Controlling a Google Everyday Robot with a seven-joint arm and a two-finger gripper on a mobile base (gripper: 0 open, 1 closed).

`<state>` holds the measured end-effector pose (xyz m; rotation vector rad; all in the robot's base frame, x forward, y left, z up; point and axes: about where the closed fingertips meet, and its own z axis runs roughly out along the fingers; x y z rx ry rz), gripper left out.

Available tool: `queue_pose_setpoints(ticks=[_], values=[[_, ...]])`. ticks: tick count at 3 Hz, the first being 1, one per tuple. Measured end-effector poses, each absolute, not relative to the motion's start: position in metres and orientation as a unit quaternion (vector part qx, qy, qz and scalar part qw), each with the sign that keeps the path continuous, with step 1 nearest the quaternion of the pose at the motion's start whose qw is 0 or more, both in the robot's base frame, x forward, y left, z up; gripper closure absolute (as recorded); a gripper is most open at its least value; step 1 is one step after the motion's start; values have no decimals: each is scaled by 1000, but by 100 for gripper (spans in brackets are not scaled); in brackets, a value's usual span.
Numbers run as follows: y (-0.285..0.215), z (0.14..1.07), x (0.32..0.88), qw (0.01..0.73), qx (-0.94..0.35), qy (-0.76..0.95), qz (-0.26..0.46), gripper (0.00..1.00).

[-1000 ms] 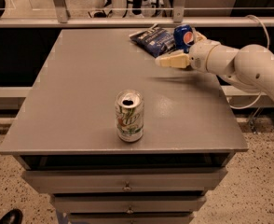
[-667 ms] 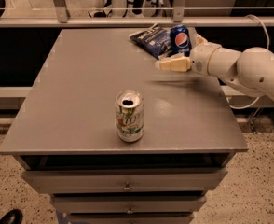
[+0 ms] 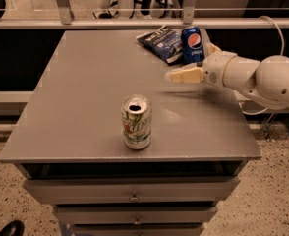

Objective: Move pepsi can near blue chip bag

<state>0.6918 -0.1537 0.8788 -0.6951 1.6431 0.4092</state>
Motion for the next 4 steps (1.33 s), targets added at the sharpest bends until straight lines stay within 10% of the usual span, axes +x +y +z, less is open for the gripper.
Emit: queue_pose_setpoints(ticks=[4], values=[[-145, 848, 666, 579, -307, 728, 201, 0]])
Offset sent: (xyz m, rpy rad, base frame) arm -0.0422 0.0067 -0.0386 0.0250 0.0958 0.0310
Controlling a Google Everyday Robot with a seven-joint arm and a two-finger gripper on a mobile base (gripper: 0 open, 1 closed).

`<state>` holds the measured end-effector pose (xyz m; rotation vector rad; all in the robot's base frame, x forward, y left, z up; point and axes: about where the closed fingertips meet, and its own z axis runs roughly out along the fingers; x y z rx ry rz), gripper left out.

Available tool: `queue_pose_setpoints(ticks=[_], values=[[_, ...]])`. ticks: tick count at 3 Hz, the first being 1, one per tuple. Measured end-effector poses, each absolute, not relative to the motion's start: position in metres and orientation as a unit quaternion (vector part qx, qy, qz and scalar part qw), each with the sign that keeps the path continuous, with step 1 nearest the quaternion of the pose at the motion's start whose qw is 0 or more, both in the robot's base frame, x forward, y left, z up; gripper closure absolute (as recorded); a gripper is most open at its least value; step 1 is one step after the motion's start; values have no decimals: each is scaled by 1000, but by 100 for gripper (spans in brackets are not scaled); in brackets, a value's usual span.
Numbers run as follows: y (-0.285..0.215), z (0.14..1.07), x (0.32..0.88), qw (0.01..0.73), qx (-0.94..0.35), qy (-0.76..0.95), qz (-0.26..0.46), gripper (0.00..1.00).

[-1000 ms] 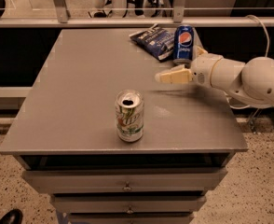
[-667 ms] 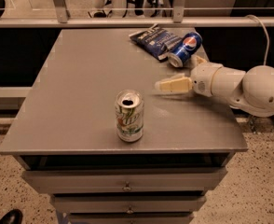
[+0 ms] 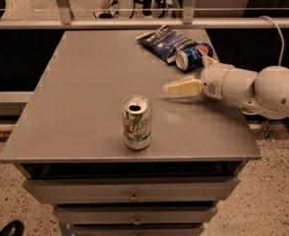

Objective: Move pepsi can near blue chip bag

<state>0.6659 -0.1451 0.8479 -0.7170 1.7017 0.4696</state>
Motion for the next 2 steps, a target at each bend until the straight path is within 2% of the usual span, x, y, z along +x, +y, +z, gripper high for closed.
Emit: queue_pose_setpoints(ticks=[2], values=[[-147, 866, 659, 582, -315, 726, 187, 0]])
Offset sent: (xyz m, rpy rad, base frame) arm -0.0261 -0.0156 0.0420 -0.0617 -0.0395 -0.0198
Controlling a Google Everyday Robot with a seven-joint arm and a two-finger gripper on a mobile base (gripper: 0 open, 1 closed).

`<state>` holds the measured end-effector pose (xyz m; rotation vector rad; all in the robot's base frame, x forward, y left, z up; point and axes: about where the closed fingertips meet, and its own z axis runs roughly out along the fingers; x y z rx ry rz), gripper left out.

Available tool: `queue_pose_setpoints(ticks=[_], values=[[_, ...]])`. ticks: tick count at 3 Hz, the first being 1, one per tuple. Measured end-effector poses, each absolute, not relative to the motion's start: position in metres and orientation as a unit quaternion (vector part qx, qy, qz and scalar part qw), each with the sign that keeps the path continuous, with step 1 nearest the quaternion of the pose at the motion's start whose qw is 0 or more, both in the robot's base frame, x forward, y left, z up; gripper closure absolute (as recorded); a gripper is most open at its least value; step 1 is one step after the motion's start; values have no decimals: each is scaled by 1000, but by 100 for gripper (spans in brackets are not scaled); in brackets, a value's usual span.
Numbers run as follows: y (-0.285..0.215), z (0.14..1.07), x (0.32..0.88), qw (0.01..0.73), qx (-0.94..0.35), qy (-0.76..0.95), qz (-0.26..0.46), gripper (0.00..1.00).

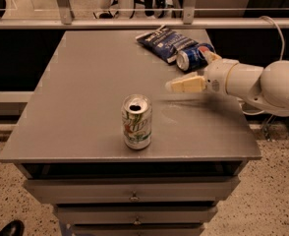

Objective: Move pepsi can near blue chip bag

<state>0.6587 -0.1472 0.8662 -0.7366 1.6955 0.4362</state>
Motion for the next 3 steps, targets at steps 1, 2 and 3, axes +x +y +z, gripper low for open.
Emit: queue_pose_setpoints(ticks=[1, 2, 3], values=[[-164, 886, 630, 582, -317, 731, 165, 0], [-179, 894, 606, 579, -313, 737, 150, 0], [-203, 911, 571, 600, -325, 720, 120, 0]])
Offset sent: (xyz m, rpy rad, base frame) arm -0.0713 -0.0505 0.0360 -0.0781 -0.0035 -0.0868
